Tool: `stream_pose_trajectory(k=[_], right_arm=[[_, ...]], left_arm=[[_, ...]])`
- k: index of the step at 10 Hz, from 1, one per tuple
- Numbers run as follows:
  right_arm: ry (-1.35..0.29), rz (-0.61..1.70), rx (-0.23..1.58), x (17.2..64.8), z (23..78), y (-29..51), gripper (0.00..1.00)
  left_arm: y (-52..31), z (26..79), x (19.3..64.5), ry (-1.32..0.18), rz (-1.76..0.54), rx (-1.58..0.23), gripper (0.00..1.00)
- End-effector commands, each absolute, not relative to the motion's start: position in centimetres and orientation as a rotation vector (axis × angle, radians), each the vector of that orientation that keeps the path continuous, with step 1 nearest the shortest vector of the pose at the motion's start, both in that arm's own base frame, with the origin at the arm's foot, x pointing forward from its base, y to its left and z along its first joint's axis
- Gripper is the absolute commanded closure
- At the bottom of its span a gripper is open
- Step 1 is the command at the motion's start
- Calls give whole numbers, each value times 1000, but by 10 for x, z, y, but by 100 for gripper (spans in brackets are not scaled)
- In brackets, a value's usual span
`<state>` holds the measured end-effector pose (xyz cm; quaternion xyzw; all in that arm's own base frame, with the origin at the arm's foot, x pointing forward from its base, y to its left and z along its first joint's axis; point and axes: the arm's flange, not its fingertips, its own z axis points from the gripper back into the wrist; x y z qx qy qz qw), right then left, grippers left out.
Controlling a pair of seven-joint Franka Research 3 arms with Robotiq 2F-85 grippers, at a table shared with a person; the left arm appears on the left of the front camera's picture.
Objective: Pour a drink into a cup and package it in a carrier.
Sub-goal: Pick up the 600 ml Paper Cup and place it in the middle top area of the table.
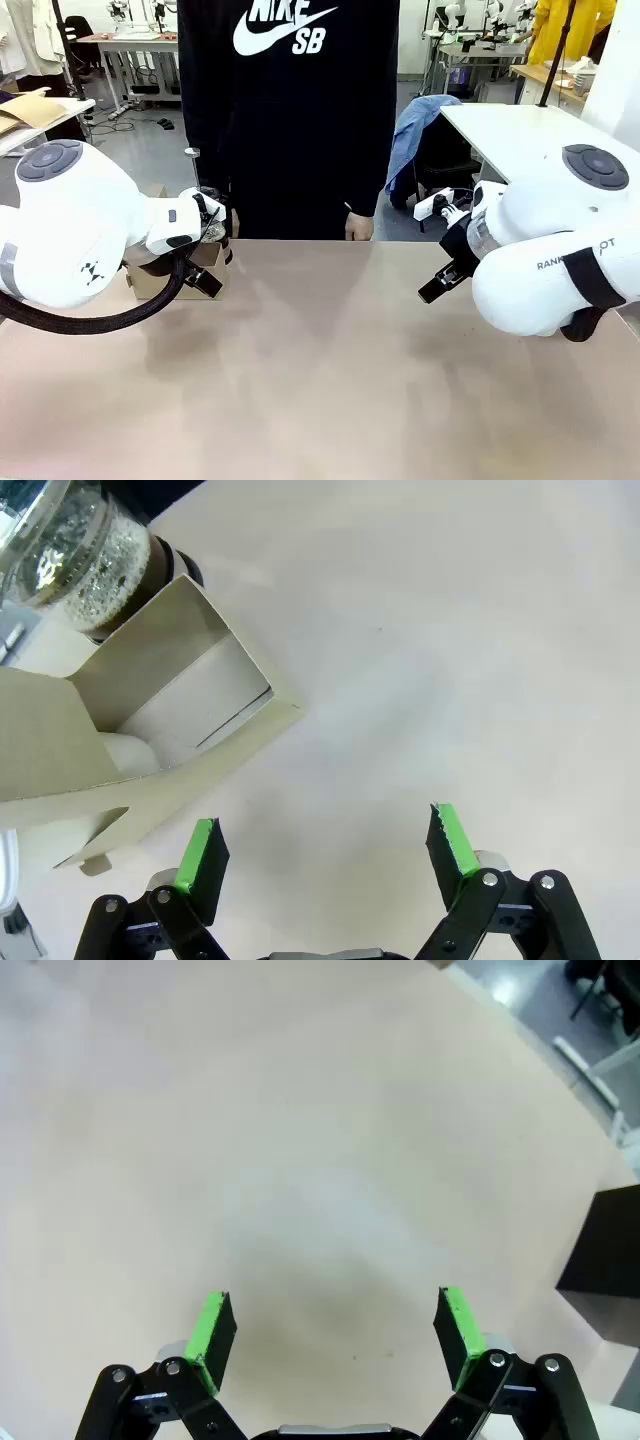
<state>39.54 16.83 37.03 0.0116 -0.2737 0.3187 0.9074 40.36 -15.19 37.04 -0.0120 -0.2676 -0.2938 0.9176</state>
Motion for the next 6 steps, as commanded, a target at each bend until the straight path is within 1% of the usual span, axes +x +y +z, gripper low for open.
stream_pose_trajectory(k=[1, 6], right_arm=[[-566, 658, 24, 395, 371, 168, 0], [-566, 658, 24, 395, 371, 168, 0]], left_arm=[[-152, 370, 404, -550, -604, -25, 0], [-152, 370, 404, -550, -604, -25, 0]])
